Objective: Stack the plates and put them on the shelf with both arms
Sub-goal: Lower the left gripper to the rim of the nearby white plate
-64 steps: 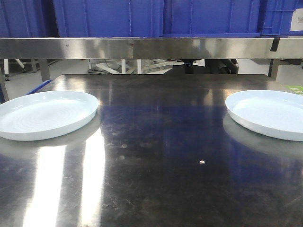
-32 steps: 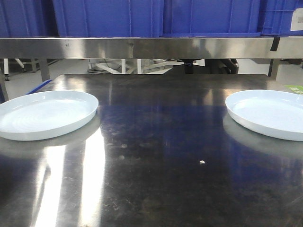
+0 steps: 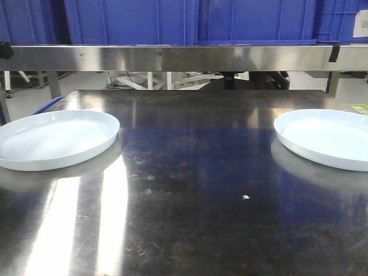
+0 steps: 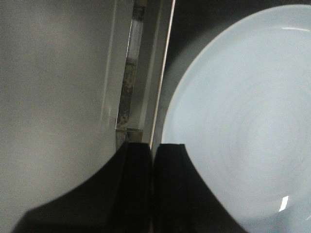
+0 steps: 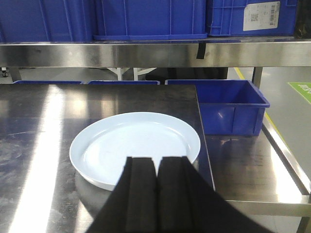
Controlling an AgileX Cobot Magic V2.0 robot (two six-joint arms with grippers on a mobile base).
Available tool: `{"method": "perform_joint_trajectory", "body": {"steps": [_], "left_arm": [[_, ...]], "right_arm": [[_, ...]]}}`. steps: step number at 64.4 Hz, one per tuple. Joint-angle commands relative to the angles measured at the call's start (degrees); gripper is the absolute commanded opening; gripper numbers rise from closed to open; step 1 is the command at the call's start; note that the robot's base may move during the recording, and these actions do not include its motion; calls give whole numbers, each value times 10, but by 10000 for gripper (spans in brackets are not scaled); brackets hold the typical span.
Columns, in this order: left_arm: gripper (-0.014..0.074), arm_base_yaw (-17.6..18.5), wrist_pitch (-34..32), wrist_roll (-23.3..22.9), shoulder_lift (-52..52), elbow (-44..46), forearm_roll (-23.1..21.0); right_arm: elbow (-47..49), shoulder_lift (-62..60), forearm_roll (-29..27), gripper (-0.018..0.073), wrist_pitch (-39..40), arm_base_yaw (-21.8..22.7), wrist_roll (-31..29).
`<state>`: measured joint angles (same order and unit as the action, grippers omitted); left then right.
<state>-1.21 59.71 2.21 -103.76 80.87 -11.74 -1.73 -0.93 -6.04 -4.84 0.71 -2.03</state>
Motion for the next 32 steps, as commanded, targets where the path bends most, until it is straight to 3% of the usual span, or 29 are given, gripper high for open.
{"method": "perform_joint_trajectory", "body": {"steps": [1,10,32], "left_arm": [[290,-3,10,12,16,25,-23],[413,-3,12,31,3,27,-39],[380,2,-7,56,-31,31,-46]], "right_arm": [[0,-8,3,48,48,1,-4],[0,-8,3,48,48,1,-4],[0,-8,3,48,48,1,-4]]}}
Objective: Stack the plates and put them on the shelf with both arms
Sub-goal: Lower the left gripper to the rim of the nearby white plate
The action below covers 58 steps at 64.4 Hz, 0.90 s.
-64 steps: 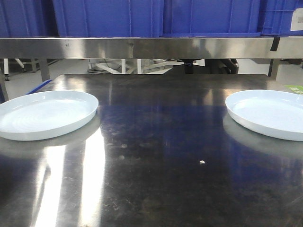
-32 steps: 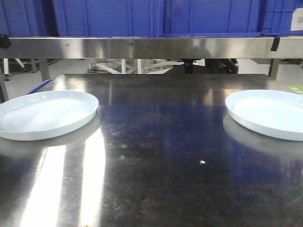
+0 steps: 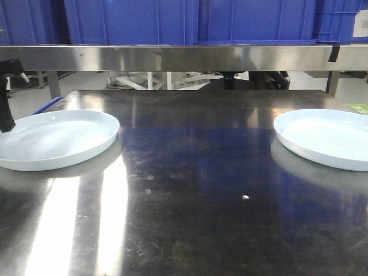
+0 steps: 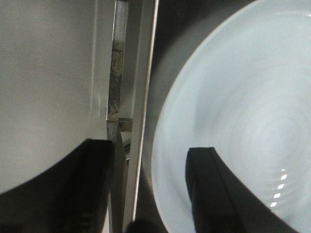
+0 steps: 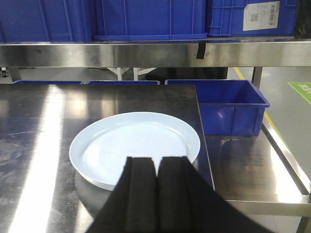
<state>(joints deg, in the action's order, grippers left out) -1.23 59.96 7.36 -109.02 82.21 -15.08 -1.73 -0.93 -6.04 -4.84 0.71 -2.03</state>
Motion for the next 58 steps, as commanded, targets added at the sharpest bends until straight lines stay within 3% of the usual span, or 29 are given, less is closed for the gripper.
{"method": "perform_joint_trajectory", "body": {"steps": [1,49,58], "left_arm": [[381,2,-10,5,20,18,-13],[379,5,-20,5,8,18,-7],[308,5,-13,5,5,18,-7]], "right_arm": [[0,-8,3,48,48,1,-4],[0,-8,3,48,48,1,-4],[0,-8,3,48,48,1,-4]]}}
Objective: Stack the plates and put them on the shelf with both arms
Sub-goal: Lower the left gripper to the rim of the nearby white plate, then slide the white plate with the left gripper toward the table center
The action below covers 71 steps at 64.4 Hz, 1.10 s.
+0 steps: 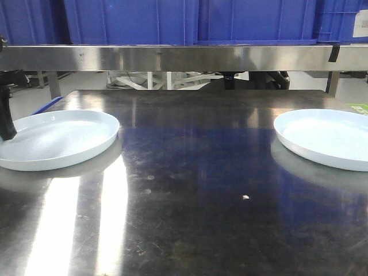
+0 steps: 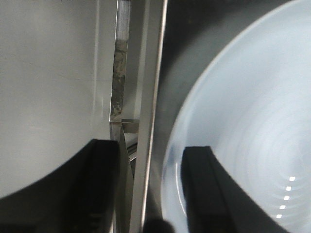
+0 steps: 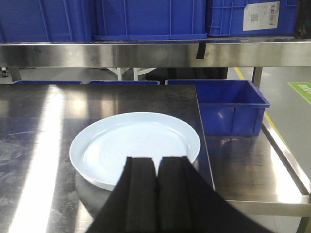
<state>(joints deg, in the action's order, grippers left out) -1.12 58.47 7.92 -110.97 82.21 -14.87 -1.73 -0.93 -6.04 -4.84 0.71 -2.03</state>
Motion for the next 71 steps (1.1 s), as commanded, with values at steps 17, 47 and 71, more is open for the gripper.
{"method": "perform_joint_trajectory", "body": {"steps": [17,47,71], "left_arm": [[192,7,4,0,24,18,-8],[82,-10,90,0,27,57,-8],[82,-26,137,47,27,119,-157]], "right_arm": [[0,-8,3,48,48,1,-4],[0,-8,3,48,48,1,-4],[0,-8,3,48,48,1,-4]]}}
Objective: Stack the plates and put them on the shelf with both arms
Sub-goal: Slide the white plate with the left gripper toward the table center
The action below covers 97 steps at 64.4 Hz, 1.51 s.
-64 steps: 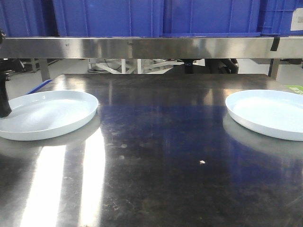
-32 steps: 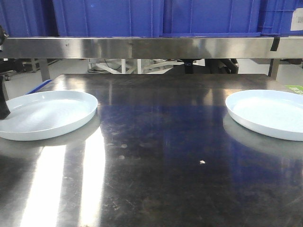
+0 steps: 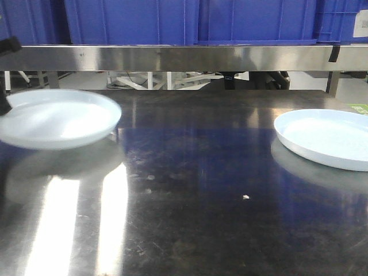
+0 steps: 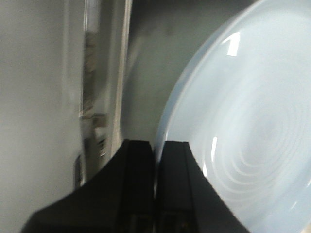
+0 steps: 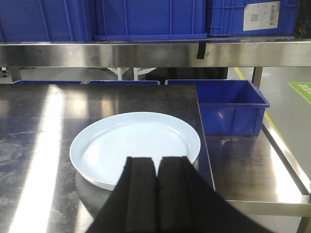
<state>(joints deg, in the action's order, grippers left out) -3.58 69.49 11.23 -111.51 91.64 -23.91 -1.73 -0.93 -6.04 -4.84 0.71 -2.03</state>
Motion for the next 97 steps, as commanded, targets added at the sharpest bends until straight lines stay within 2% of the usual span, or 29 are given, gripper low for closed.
{"method": "perform_joint_trajectory", "body": {"steps": [1,6,11,33,47,53,57,64,72,80,97], "left_arm": [[82,-2,27,17,32,26,-76],[82,9,28,27,32,30,-123],[82,33,22,27,33,31,-143],[82,185,-121,20,22,31,-137],[82,243,-142,-40,-15,30,-125],[82,255,-153,-41,-26,28,-117],[82,262,-162,-58,-29,28,-105],[82,263,-172,-85,-29,28,-86],[82,263,-173,-89,-29,28,-81],[82,266,-173,-112,-29,28,-69],[102,266,-152,-112,-29,28,-65]], "right_arm": [[0,-8,3,48,48,1,-4],[0,-8,3,48,48,1,-4],[0,-8,3,48,48,1,-4],[0,-8,3,48,48,1,-4],[0,-8,3,48,48,1,-4],[0,-8,3,48,48,1,-4],[0,-8,3,48,48,1,-4],[0,-8,3,48,48,1,-4],[0,-8,3,48,48,1,-4],[0,-8,3,48,48,1,-4],[0,-8,3,48,48,1,-4]]}}
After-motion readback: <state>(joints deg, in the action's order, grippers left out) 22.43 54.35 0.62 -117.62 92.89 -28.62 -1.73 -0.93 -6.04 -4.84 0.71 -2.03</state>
